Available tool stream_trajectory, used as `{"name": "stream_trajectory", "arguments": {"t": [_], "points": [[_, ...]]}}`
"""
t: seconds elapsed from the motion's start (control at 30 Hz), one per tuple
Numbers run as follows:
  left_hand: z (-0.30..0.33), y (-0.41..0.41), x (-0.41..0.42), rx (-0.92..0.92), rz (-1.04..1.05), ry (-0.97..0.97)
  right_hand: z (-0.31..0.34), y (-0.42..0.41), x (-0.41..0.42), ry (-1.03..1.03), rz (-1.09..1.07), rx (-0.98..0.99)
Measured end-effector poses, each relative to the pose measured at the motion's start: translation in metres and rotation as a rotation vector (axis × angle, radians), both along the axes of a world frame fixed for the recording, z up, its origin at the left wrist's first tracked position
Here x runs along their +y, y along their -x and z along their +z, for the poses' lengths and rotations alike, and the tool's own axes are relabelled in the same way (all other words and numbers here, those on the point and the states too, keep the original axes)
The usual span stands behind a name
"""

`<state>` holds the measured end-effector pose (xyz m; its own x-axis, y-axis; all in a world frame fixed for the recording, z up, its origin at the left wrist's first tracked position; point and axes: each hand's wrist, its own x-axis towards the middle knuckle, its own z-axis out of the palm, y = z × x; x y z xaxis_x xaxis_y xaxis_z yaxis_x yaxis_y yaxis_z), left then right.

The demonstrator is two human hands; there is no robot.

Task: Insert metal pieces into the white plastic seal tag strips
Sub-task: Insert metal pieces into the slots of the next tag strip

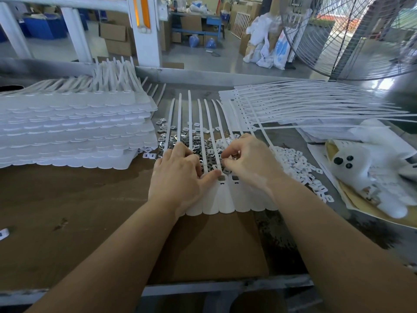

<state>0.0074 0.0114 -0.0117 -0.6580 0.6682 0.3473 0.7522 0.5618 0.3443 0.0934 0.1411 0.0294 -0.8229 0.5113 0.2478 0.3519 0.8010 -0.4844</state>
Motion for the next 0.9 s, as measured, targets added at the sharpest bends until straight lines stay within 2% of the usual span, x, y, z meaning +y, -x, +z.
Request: {"name": "stream_trajectory", "arguments": {"t": [0.13, 0.37, 0.5, 0.67, 0.9], "points": [[0.001, 0.000, 0.000, -0.005, -0.001, 0.012, 0.004, 0.004, -0.005, -0.030, -0.008, -0.124], [0.002, -0.001, -0.001, -0.015, -0.003, 0.017, -0.003, 0.002, -0.007, -0.022, -0.040, -0.007], [0.002, -0.001, 0.000, -0.017, -0.005, 0.033, -0.003, 0.003, -0.005, 0.084, -0.036, 0.031], [0.002, 0.000, 0.000, -0.017, -0.010, 0.046, 0.002, -0.001, 0.004, 0.348, -0.076, 0.155], [0.003, 0.000, 0.000, -0.030, -0.008, 0.061, 0.006, -0.016, 0.013, 0.456, -0.090, 0.229]]}}
